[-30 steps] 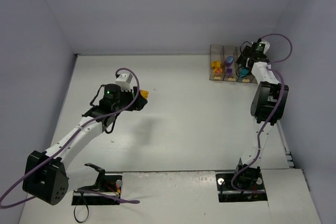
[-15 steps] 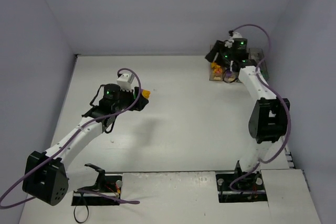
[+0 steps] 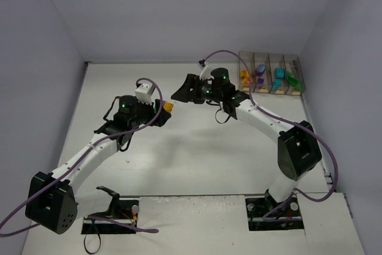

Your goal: Sort the legos into containers by color

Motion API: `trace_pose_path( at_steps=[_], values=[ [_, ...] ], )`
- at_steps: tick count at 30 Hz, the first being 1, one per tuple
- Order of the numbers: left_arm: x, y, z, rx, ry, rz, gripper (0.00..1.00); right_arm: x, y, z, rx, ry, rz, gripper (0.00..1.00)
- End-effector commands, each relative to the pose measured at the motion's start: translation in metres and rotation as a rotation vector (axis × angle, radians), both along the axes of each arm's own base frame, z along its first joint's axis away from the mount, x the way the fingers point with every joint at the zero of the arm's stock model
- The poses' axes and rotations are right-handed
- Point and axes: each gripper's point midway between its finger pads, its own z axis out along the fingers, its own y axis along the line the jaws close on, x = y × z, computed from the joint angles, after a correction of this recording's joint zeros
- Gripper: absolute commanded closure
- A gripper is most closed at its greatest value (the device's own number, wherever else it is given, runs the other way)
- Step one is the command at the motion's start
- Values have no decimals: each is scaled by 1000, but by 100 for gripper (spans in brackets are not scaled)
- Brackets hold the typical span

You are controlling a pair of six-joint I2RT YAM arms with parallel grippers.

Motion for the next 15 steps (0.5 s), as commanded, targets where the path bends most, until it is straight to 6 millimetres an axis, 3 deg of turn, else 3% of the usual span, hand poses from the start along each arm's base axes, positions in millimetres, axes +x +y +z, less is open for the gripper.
trace_pose_path(
  at_steps=[1, 15],
  values=[
    [13, -8, 56, -52, -169, -20, 72, -3, 18, 54, 138, -125, 36, 31],
    [17, -10, 69, -90, -188, -4, 71, -19, 36, 34, 116, -75, 91, 32]
  ],
)
